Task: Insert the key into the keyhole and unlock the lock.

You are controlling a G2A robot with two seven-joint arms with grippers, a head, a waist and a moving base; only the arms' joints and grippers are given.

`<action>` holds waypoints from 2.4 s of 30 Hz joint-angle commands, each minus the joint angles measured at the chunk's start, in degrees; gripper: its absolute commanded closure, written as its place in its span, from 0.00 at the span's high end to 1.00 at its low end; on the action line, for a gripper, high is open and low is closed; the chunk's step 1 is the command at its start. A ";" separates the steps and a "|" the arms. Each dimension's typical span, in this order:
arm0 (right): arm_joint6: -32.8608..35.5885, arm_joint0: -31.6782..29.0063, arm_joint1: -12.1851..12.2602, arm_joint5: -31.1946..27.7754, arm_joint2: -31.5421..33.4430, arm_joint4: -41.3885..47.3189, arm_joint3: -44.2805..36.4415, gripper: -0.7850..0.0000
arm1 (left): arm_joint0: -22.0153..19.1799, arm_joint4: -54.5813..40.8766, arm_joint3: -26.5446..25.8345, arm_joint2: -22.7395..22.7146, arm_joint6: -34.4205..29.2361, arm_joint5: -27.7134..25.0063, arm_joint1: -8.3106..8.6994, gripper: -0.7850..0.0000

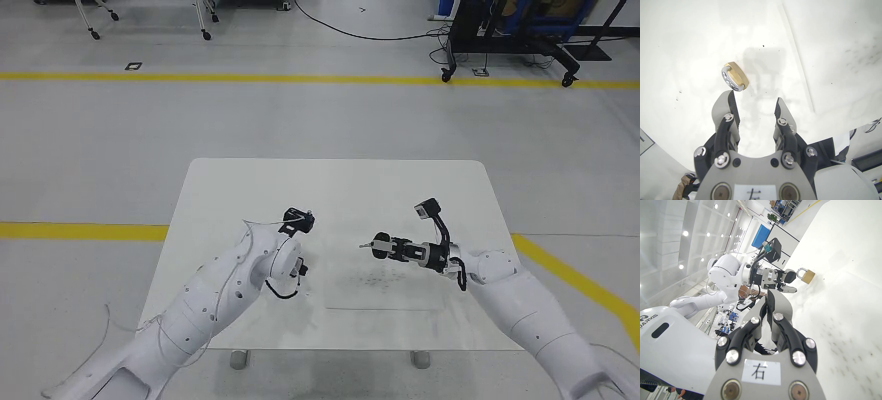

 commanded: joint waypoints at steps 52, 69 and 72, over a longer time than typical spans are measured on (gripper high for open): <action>0.00 0.00 0.00 0.00 0.00 0.00 0.00 0.00 | -2.74 -3.30 13.35 -4.13 4.04 8.00 -5.18 0.36; 0.00 0.00 0.00 0.00 0.00 0.00 0.00 0.00 | -3.51 -2.92 16.04 -3.85 4.22 6.97 -6.49 0.02; 0.00 0.00 0.00 0.00 0.00 0.00 0.00 0.00 | -3.59 -2.69 16.17 -3.90 4.19 6.78 -6.66 0.00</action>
